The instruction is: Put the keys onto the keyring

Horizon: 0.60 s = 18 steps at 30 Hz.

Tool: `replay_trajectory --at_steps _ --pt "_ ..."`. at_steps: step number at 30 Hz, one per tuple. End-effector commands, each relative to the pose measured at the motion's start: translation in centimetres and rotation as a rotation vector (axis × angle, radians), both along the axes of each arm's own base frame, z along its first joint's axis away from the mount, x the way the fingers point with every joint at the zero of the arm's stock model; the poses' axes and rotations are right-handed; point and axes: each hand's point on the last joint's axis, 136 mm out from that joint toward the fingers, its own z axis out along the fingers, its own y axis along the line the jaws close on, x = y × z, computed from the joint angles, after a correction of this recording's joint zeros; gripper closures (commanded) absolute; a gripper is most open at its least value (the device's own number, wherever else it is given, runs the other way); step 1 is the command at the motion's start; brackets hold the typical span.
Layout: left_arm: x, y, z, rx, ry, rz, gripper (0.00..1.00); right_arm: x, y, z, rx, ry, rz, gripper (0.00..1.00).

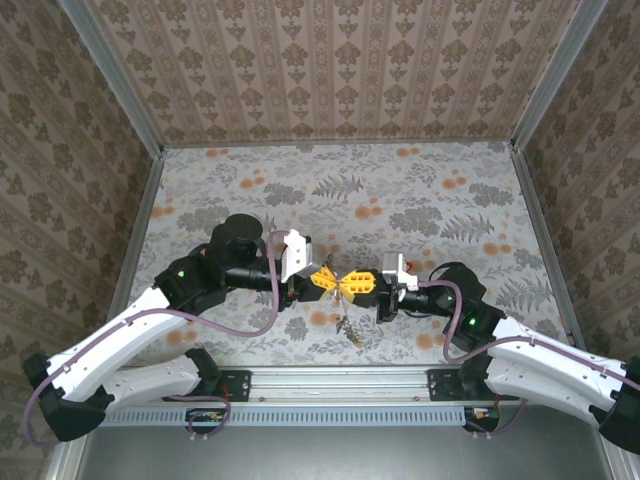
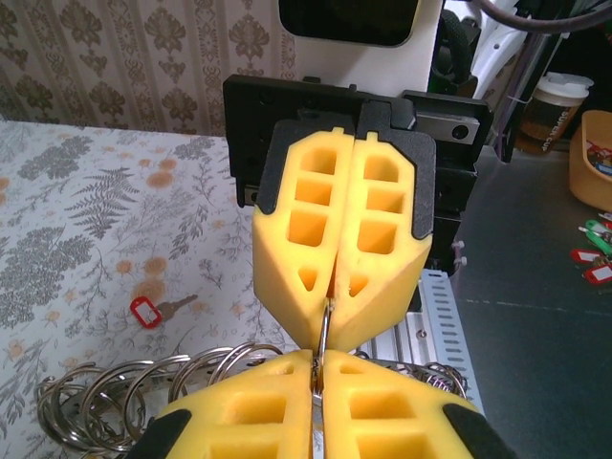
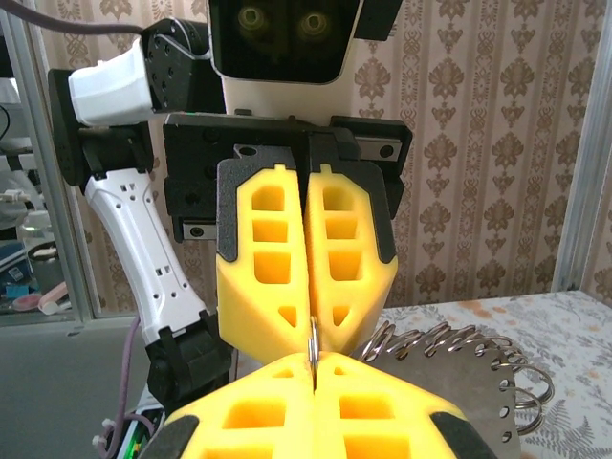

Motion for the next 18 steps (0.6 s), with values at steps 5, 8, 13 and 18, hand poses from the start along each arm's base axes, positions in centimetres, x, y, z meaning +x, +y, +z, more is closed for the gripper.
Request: replay_trajectory --at_steps 5,8,13,18 --pt "0.0 -0.78 0.98 -0.071 0.002 -0.028 0.91 -0.55 -0.24 1.37 0.054 -0.033 0.023 1.0" --pt "0.07 -0.98 0.92 -0.075 0.006 -0.034 0.91 -0.53 -0.24 1.26 0.053 -0.028 0.023 1.0" --pt "0.1 -1.19 0.74 -0.075 0.013 -0.041 0.91 -0.43 -0.32 1.17 0.054 -0.028 0.016 1.0" --pt "0.23 -1.16 0.76 -0.078 0.012 -0.039 1.0 -0.3 -0.22 1.0 0.051 -0.024 0.014 1.0"
